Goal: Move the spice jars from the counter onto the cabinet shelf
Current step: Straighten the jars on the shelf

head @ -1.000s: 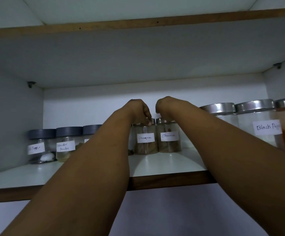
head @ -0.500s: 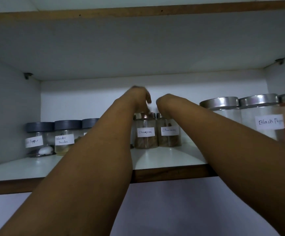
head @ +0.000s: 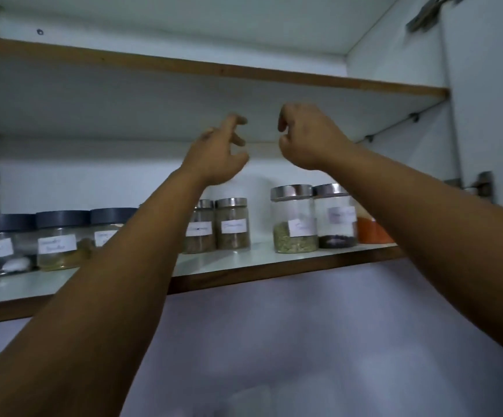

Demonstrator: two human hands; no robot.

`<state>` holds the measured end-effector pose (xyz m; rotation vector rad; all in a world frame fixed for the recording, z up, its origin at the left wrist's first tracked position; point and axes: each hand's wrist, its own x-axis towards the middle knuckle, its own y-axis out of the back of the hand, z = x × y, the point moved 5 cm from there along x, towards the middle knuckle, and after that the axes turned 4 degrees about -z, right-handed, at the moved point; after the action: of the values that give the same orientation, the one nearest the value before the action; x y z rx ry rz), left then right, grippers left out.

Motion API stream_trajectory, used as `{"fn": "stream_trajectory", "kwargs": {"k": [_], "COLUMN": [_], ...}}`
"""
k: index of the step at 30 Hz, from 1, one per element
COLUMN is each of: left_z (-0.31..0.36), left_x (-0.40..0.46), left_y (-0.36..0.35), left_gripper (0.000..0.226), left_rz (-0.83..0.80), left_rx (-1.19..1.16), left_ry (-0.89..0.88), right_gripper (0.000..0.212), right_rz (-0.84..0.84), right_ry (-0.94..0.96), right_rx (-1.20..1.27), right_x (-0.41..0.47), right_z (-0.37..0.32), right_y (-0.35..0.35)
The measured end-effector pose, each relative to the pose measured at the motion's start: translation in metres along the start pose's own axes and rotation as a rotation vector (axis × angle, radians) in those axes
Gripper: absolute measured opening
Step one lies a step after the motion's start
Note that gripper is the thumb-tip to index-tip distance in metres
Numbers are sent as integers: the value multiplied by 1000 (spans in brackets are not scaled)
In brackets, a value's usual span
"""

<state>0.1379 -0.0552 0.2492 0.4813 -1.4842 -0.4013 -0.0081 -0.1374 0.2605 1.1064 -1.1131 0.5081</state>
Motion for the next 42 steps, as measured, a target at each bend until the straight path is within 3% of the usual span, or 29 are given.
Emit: {"fn": "stream_trajectory", "kwargs": {"k": [4,9,19,21,24,26,28,30,36,40,42], "left_z": [63,89,81,74,55,42,31,21,-8,-18,-22], "left_x": [2,7,27,28,30,33,38,43,55,59,59], "left_y": [-26,-60,-96,-104,-112,-118,-123,-129,-149,-158,-159], "left_gripper": [31,47,41,40,38,38,39,40,38,37,38], "left_rz": [-253,-505,-556,-547,-498,-472,-471,-490,-486,-466,-453], "left_rx": [34,289,509,472,363,298,269,278,316,388,377], "left_ry": [-66,-12,168,212,306,355,395,422,427,377,372], "right_gripper": [35,36,23,26,16,25,10,17,28,10,23], "right_rz": [-429,-646,-630,-655,-664,-691,-706,-714,-765,-722,-695], "right_ry": [-48,2,145,152,116,92,89,95,111,93,63], "right_rx": [-207,-344,-399,-402,-359,-351,-355,-360,-399,-398,-375], "right_x": [-16,-35,-18,-16,-3,4,7,12,29,32,31], "right_z": [46,72,88,87,86,88,88,88,88,88,90], "right_y": [5,-5,-50,-66,-93,-108,-121,-134,-158,-161,-168]}}
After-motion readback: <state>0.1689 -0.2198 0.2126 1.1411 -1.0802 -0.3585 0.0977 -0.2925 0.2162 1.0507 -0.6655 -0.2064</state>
